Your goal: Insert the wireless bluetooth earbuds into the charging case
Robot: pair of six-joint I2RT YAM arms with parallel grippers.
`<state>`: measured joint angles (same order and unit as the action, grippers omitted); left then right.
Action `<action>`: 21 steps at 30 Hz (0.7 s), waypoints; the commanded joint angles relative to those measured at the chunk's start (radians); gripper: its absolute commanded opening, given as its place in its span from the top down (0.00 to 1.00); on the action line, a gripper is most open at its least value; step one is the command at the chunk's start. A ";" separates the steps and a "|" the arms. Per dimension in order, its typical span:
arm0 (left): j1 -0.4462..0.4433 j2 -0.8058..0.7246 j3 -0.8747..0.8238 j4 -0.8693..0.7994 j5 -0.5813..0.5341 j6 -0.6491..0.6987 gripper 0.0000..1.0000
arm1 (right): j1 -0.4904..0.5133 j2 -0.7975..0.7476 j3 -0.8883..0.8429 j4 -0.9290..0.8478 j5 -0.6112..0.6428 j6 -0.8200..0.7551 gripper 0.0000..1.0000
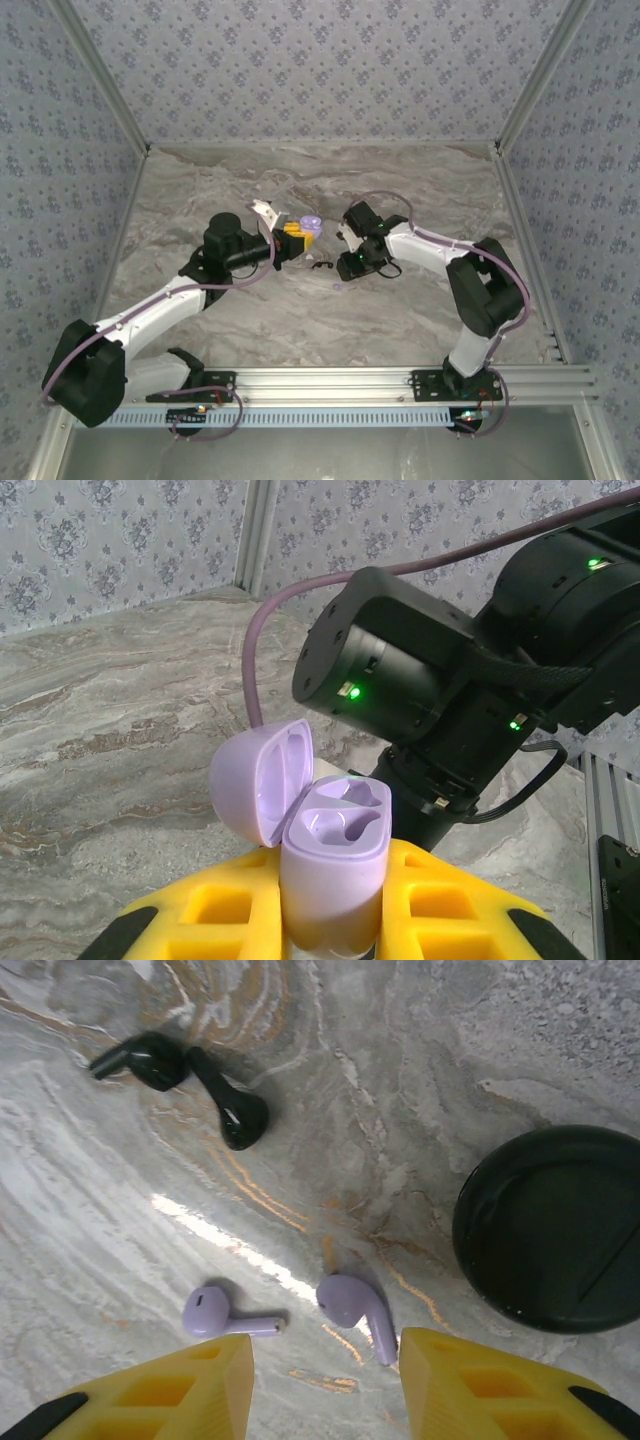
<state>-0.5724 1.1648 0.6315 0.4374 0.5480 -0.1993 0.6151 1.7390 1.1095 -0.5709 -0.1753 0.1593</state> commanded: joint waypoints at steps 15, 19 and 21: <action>-0.005 -0.019 0.027 -0.008 -0.012 0.009 0.90 | 0.027 0.099 0.074 -0.086 0.092 -0.043 0.59; -0.005 -0.019 0.027 -0.009 -0.012 0.007 0.90 | 0.033 0.111 0.074 -0.080 0.092 -0.040 0.60; -0.005 -0.018 0.027 -0.011 -0.012 0.008 0.90 | 0.037 0.116 0.075 -0.077 0.091 -0.038 0.60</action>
<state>-0.5724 1.1648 0.6315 0.4206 0.5362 -0.1993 0.6407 1.8370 1.1614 -0.6228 -0.0998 0.1322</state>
